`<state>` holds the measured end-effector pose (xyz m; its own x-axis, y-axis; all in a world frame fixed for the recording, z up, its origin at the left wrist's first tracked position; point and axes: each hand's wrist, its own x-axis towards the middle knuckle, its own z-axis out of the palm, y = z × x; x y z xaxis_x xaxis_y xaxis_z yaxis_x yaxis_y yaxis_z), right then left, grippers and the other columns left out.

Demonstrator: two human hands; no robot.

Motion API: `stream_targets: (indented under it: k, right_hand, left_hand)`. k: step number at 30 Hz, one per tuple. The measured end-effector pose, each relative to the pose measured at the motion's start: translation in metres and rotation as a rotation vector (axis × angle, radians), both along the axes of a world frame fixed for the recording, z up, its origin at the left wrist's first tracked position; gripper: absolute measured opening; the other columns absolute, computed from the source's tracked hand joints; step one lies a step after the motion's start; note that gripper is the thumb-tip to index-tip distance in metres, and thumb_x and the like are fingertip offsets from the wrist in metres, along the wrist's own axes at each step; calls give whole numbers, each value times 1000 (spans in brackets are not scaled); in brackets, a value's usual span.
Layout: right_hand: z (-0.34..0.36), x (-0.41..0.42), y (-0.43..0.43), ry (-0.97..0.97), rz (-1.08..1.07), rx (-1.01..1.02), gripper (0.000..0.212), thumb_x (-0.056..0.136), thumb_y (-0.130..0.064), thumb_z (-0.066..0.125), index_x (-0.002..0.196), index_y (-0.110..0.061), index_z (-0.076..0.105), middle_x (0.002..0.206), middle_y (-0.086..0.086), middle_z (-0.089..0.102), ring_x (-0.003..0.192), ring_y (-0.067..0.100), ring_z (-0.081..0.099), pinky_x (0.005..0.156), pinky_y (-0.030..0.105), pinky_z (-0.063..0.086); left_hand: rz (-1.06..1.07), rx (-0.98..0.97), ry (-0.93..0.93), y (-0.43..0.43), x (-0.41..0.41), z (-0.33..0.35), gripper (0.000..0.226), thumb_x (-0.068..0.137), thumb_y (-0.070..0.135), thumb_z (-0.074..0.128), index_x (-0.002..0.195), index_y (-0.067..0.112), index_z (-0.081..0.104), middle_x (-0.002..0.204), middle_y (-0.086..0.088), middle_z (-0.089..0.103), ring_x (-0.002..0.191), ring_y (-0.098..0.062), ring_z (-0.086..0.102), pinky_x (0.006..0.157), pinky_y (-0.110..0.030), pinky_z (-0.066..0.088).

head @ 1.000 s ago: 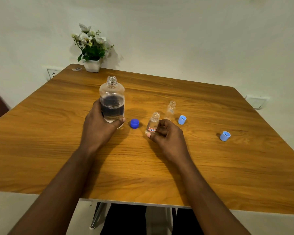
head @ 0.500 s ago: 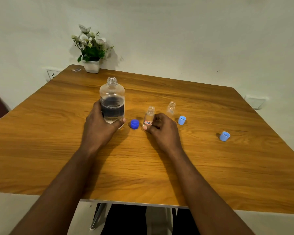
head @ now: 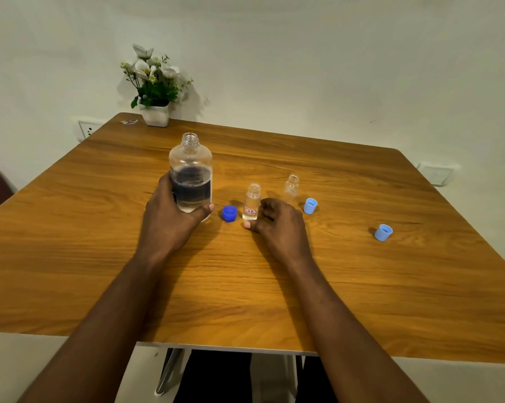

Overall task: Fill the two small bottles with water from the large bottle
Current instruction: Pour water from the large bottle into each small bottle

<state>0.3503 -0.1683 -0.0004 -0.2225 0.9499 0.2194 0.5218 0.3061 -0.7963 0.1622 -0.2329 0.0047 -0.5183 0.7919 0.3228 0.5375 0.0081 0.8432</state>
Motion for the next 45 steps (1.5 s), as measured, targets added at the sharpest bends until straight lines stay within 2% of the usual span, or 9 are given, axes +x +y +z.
stream_targets:
  k: [3,6,10,16,19,23,27,32,45]
  right_hand:
    - [3,7,-5,30,-18,-20,58,73,-14,82,126,-6,60,122,10,68,112,17,64,95,32,52]
    - [2,15,-12,83,-91,7,37,78,-8,77,114,-8,68,108,6,73,99,12,68,88,25,54]
    - [2,27,-15,182,-313,107,17,79,-8,74,96,-12,73,87,2,74,80,14,69,80,34,55]
    - [10,32,1,196,-400,85,43,78,-16,78,119,-9,66,110,5,72,100,15,66,86,25,48]
    - [8,28,11,153,-389,47,57,77,-23,80,129,-10,60,119,6,69,112,20,63,96,33,49]
    - [8,21,21,108,-408,42,62,74,-28,81,129,-11,59,120,7,69,113,23,63,96,41,51]
    - [7,18,26,77,-410,43,57,74,-29,81,125,-12,63,116,6,71,108,24,65,91,41,53]
    - [7,16,27,52,-407,40,37,74,-29,79,107,-16,70,103,3,74,97,27,68,82,42,55]
    - [6,28,-7,72,-345,80,27,73,-28,80,97,-19,72,93,-2,74,88,18,67,74,34,52]
  left_hand:
    - [-6,-3,-6,0,0,0,82,68,31,85,137,21,42,133,0,57,116,-17,57,94,-35,49]
    - [-13,0,-10,-1,0,0,82,69,31,85,137,20,41,133,0,57,117,-17,56,92,-32,48]
    - [-18,4,-21,-1,0,0,82,69,30,85,137,20,41,133,0,57,117,-17,56,92,-32,48]
    - [-18,13,-25,0,0,-1,79,69,31,85,135,21,43,131,2,58,113,-15,57,91,-31,48]
    - [-24,15,-33,0,0,-1,79,69,30,85,136,21,43,132,2,58,113,-14,57,90,-30,47]
    - [-19,14,-32,0,-1,-2,80,69,31,85,136,21,42,132,2,58,115,-15,57,91,-31,48]
    - [-15,14,-25,1,0,-1,80,70,29,85,137,20,42,132,2,57,115,-13,56,90,-27,46]
    - [-21,12,-22,1,0,-1,80,70,30,85,137,21,42,133,2,57,116,-14,56,92,-29,47]
    - [-25,10,-36,-1,0,0,81,69,30,85,137,20,42,133,1,57,115,-15,56,93,-33,48]
